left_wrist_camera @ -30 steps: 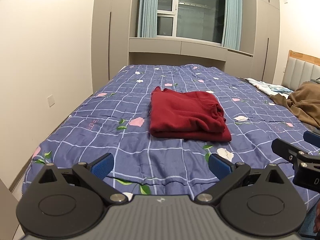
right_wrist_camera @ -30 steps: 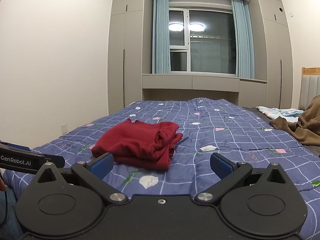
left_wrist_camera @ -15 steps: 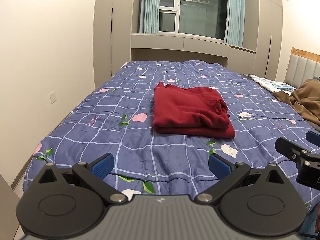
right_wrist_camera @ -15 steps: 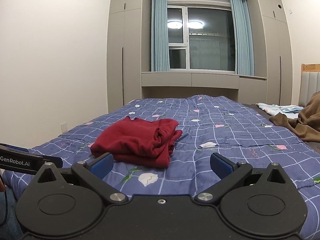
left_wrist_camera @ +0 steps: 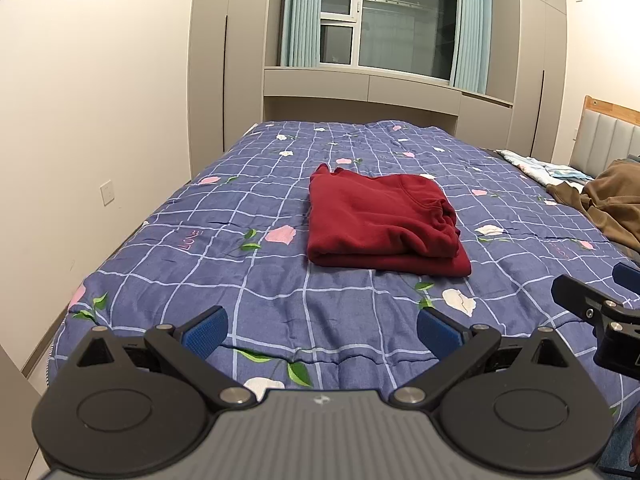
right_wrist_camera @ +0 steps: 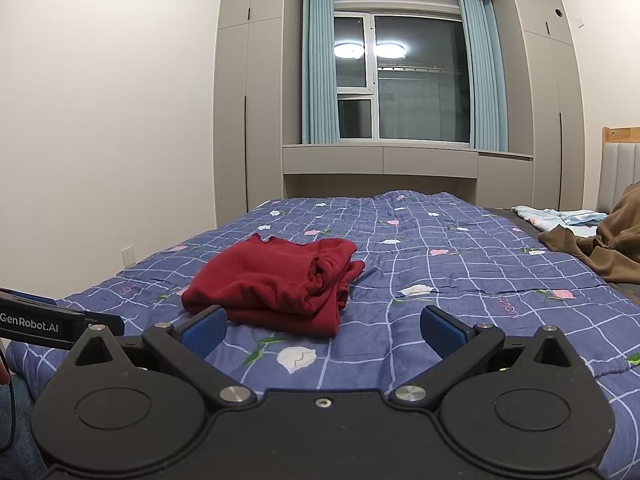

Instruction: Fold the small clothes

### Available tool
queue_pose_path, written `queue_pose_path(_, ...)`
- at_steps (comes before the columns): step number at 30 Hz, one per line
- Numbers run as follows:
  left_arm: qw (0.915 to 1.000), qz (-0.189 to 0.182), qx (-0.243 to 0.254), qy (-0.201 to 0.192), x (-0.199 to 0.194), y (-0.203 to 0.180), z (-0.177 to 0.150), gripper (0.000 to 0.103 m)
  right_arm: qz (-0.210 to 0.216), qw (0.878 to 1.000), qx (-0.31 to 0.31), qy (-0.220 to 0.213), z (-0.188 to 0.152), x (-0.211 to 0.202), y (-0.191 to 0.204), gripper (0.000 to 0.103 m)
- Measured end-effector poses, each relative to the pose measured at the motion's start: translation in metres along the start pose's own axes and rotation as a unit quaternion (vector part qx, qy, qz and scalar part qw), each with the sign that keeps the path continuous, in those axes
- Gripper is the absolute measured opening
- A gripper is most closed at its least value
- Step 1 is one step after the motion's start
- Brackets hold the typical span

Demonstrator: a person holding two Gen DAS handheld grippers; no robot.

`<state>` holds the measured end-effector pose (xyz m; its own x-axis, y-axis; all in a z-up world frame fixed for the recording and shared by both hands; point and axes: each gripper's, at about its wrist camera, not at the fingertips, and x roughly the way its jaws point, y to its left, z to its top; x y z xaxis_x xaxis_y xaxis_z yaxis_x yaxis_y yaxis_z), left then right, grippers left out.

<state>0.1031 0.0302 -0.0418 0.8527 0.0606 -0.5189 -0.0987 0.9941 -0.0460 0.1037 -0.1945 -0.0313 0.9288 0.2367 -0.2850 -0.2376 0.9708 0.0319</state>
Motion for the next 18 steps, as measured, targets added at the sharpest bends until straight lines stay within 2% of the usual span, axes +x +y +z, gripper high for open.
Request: queue_pose_path(18, 1.0000, 0.001, 0.000, -0.001, -0.0013, 0.0004, -0.0006, 0.102, 0.000, 1.000, 0.003, -0.003, 0.0000, -0.0005, 0.0007, 0.103)
